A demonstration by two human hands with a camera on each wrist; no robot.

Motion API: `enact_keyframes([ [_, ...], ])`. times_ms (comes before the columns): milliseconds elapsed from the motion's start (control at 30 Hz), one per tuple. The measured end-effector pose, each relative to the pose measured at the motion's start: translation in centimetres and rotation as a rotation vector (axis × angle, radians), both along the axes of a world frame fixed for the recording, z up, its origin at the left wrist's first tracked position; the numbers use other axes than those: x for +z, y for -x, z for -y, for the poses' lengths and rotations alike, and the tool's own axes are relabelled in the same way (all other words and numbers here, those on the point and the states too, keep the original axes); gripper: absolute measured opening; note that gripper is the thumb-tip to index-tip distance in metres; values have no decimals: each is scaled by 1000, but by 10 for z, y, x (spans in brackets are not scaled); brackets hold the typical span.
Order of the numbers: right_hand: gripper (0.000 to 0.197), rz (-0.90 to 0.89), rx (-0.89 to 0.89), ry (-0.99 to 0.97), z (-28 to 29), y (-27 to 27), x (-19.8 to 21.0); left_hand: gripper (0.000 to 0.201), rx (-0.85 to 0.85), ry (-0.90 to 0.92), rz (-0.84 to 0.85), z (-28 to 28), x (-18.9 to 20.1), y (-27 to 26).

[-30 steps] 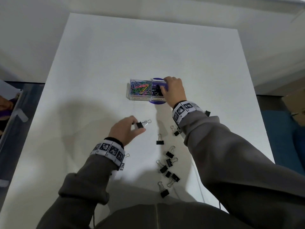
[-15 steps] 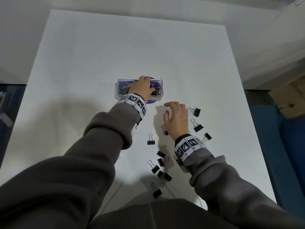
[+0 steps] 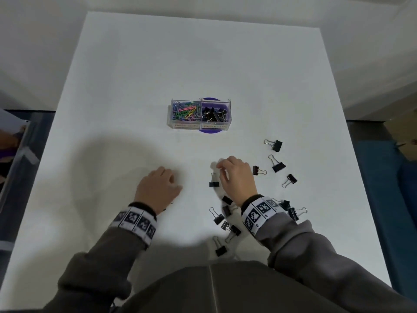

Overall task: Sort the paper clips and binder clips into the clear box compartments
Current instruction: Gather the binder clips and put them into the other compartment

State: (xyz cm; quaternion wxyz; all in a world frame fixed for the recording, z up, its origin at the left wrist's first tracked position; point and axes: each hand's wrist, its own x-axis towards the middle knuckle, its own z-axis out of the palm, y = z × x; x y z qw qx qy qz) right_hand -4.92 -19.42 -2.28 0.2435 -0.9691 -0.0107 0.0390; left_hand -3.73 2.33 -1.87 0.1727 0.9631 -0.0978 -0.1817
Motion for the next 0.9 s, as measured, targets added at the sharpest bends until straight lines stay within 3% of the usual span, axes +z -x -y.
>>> enact_keyframes([
  [167,24,-51,3,158,-15,7,-1,44,61,16,-63,-36,-14,45],
  [267,35,-68,-1,267,-22,12,1,27,54,152,-80,-38,-18,53],
  [400,38,-176,21,352,-29,12,3,16,25,194,-61,-26,-14,53],
  [533,17,-167,39,264,-29,13,2,17,5,238,-141,-8,-6,46],
  [600,21,-171,47,163,-23,11,2,12,9,303,-194,7,-1,44],
  [667,30,-204,18,43,-13,10,6,20,-8,342,-256,22,2,43],
  [833,18,-177,-113,-41,8,1,9,28,-221,271,-273,49,0,43],
  [900,22,-178,-208,2,17,-2,9,43,-318,196,-297,54,-2,44],
])
